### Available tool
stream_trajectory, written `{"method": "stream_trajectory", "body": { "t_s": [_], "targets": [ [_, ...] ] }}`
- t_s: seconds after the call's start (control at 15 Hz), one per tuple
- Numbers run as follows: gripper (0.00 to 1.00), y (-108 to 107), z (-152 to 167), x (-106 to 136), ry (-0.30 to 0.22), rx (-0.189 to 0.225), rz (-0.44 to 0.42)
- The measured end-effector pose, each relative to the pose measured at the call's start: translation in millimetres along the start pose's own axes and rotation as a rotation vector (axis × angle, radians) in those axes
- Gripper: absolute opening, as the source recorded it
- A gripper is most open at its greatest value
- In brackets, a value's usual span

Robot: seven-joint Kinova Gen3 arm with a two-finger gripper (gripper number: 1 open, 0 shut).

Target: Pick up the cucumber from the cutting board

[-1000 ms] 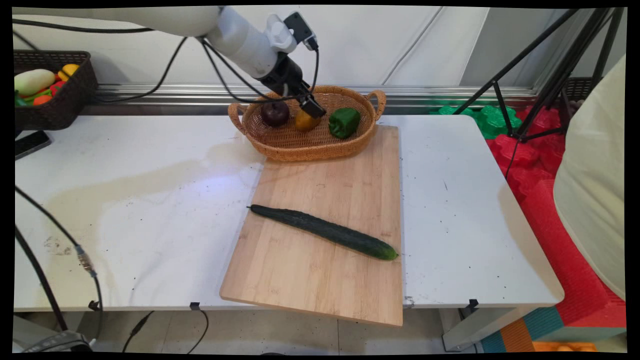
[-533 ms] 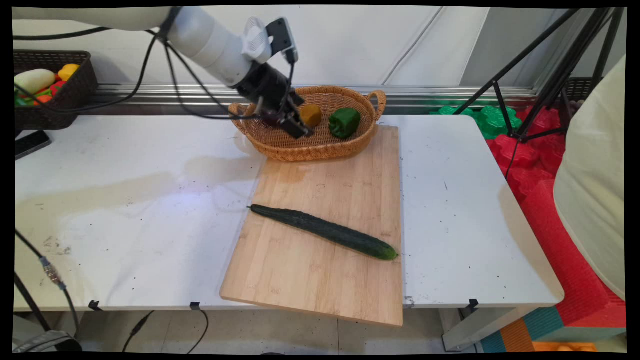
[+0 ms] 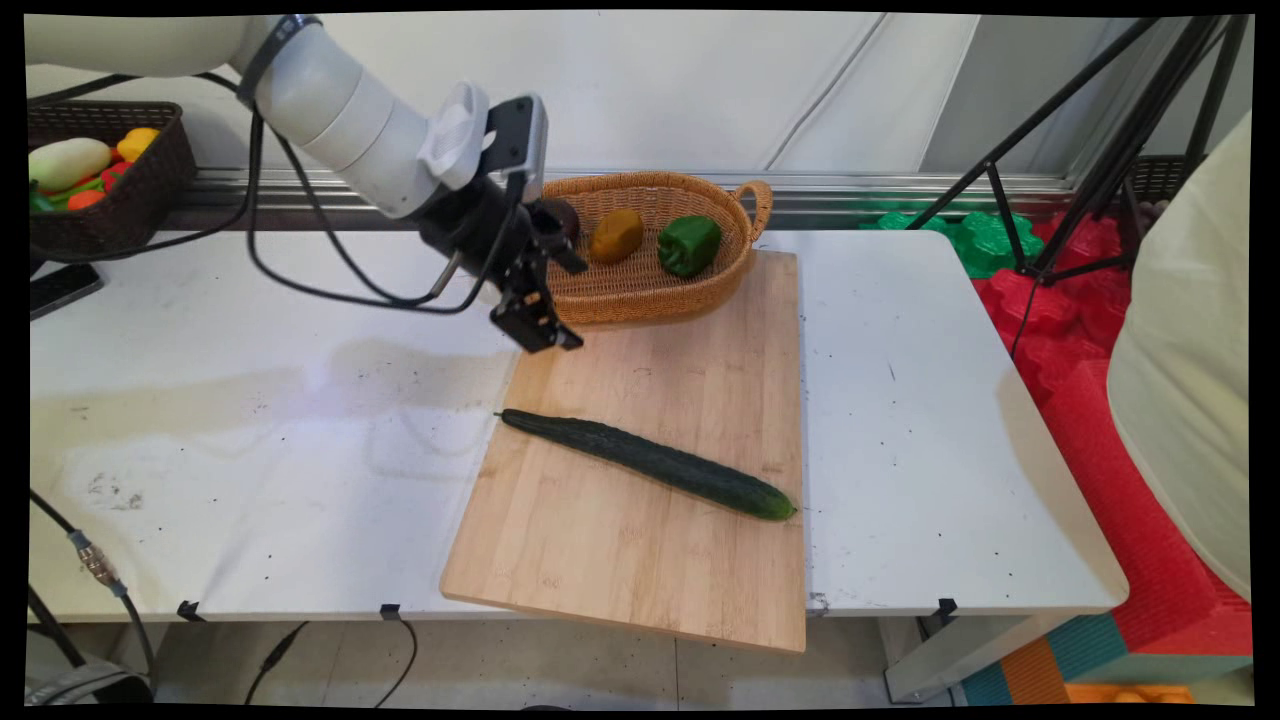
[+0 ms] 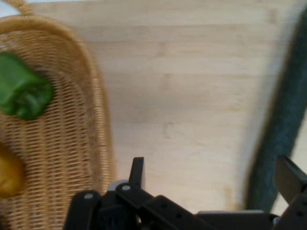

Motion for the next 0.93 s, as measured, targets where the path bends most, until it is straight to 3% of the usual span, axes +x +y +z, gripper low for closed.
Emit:
{"method": "stream_trajectory", "body": {
  "t_s": [0.4,0.93],
  "targets": [
    [1.00,29.5,9.6,5.4,-0.023,-0.072,0.099],
    [1.00,57.3,60.0,28.7,-0.068,-0.140,0.174]
  ]
}}
